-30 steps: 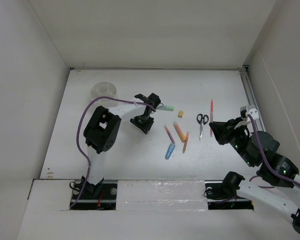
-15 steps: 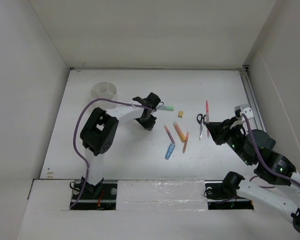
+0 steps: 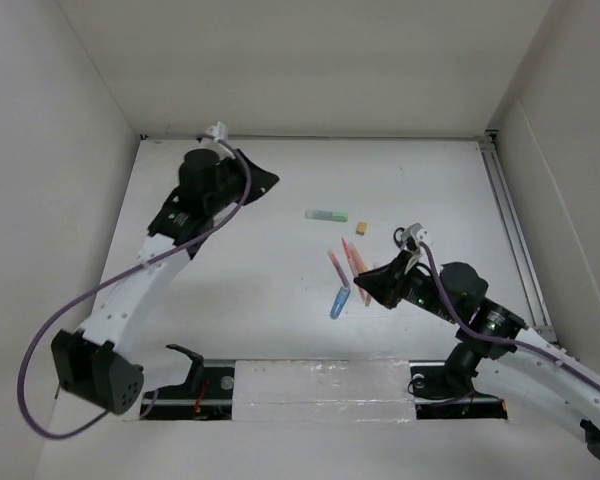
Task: Sort the stationery into containers
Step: Close the pen cap on the pen.
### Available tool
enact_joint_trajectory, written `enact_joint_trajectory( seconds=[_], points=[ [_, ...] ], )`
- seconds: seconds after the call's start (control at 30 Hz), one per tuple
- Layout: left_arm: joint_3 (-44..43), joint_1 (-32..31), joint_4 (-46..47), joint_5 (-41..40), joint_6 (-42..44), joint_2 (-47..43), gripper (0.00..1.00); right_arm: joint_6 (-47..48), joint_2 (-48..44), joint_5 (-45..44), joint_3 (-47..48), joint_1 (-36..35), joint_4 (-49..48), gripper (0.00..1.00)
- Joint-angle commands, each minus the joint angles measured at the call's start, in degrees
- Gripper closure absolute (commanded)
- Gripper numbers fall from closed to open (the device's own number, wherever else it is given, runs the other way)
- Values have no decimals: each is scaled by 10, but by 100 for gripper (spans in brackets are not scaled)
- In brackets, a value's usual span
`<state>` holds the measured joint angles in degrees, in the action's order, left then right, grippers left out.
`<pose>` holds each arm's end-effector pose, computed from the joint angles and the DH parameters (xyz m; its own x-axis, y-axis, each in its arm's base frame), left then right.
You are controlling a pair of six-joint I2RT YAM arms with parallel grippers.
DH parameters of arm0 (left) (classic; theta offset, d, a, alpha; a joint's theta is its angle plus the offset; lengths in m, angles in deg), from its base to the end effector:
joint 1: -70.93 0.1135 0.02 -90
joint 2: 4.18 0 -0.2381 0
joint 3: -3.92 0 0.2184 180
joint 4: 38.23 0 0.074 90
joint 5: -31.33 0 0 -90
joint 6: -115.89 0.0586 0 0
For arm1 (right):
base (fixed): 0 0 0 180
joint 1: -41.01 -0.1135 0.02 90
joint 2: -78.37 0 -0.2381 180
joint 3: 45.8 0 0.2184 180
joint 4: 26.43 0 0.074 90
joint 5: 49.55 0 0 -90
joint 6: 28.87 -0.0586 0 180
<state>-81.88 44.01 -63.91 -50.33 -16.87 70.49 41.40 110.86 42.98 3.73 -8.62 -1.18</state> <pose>0.2628 -0.1430 0.3521 -0.5536 -0.4723 -0.6859 0.2687 0.6783 -0.6839 0.1011 0.1229 0.2865 -0.3536 0.1048 -0.9295 -0.7119 0.6145 0.3401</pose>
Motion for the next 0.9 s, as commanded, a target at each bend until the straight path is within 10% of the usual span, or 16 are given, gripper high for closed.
enact_joint_trajectory(
  seconds=[0.0,0.87],
  points=[
    [87,65,107,193,80,-71,100,-54,-2,96,-39,-6,-182,100],
    [185,60,200,266,58,-247,100,-201,300,132,-23,-50,-542,100]
  ],
)
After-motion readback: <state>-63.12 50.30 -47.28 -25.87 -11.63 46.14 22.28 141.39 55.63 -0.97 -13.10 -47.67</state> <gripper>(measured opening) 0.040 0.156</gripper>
